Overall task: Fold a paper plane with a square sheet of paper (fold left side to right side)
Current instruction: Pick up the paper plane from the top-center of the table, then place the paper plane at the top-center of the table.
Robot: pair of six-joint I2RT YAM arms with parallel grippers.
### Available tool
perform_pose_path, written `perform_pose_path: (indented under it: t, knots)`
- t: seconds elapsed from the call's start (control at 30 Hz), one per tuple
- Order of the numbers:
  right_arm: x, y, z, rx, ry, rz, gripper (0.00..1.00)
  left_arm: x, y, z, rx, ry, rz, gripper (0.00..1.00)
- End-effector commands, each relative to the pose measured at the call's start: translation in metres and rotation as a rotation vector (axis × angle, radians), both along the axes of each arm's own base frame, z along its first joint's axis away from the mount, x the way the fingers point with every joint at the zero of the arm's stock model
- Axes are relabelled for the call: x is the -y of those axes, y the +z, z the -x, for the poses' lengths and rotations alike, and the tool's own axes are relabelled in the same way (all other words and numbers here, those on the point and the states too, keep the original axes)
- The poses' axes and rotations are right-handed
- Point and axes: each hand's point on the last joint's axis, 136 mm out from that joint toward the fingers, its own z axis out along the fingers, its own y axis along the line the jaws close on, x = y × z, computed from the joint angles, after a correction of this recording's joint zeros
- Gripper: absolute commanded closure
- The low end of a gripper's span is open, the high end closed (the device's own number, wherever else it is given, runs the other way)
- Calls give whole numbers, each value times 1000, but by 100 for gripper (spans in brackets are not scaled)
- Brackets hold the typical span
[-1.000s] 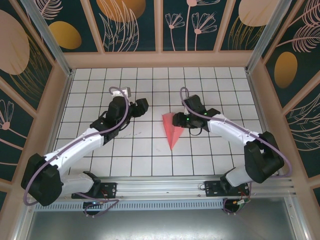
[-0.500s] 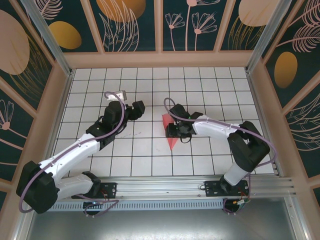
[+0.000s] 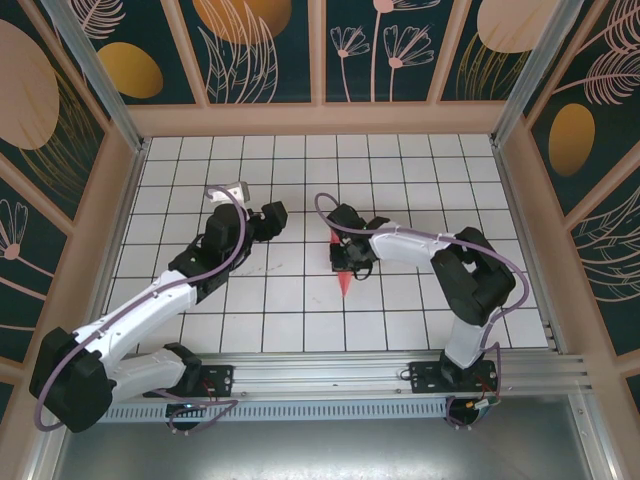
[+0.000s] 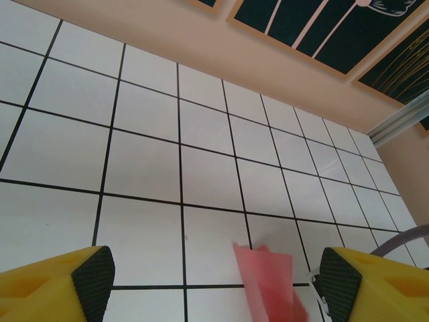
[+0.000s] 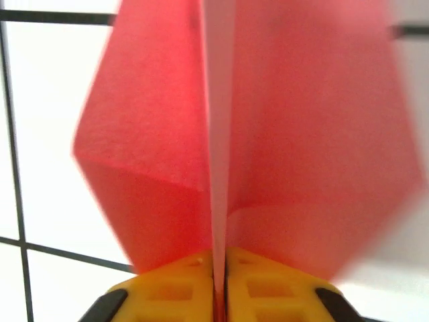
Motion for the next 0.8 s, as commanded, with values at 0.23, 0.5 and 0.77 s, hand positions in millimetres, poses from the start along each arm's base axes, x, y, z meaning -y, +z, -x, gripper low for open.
perform_pose_path:
  t: [0.23, 0.5, 0.77]
  knots:
    - [34, 54, -100, 119, -15, 129, 100, -14, 16, 7, 54, 11, -63, 13]
    - [53, 37, -167, 95, -40, 188, 100, -12, 11, 9, 38, -10, -72, 11]
    - [49, 15, -185, 53, -9, 198, 98, -10, 8, 8, 25, -18, -76, 11]
